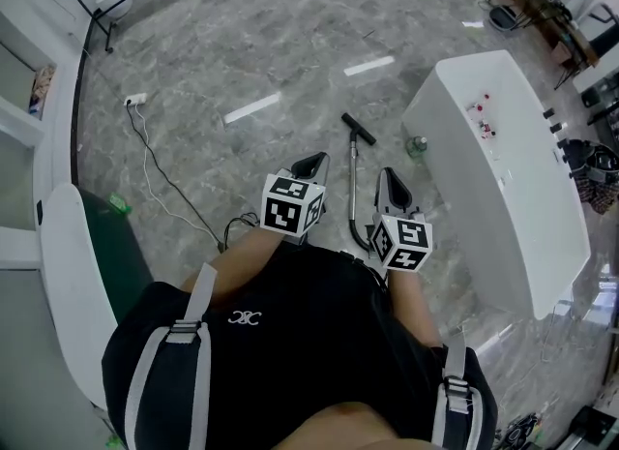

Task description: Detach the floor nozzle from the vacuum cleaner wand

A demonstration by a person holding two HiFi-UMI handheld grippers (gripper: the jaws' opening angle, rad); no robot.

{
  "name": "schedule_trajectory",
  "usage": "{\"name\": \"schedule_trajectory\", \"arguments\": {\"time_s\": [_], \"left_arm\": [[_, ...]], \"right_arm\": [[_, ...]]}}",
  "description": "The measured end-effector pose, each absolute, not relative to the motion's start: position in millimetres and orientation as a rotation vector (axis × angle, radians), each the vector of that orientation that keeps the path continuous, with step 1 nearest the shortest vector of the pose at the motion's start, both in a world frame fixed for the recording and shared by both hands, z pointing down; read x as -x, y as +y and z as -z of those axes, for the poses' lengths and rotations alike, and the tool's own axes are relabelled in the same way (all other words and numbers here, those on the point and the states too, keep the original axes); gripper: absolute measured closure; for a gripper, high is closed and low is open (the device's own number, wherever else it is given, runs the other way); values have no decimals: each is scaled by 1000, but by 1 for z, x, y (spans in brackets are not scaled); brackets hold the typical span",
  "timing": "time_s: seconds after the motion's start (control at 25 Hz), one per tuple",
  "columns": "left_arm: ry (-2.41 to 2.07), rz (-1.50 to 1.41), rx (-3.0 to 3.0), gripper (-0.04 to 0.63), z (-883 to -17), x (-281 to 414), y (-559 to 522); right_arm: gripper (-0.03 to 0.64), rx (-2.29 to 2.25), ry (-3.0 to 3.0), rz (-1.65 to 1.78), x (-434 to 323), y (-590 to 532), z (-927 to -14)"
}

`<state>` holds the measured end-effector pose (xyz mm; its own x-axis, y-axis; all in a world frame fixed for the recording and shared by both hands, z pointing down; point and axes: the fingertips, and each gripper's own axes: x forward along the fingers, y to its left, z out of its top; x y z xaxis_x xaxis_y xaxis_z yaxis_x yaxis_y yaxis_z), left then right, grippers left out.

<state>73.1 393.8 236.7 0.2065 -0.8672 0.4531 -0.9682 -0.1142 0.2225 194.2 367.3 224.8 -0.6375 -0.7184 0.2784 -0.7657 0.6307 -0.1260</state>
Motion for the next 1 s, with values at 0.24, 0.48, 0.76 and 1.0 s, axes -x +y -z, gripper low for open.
{"name": "schedule_trajectory", "arguments": {"time_s": [0.24,0.48,0.76,1.0], "left_arm": [[-1668,-310,-2061,595,-248,-50,342],[-1643,-268,-2114,595,-233,-26,254],[-1612,-267,-2158,595,-217,26,150],[-1546,-247,-2150,595,-219,79,73]], "right_arm": [[603,-1242,-2658,-310,-167,321,-235],[603,-1310,-2637,-289,-147,236,-228],[603,-1457,-2537,-278,-115,140,-227],[603,-1586,-2473,-302,-81,64,-234]]}}
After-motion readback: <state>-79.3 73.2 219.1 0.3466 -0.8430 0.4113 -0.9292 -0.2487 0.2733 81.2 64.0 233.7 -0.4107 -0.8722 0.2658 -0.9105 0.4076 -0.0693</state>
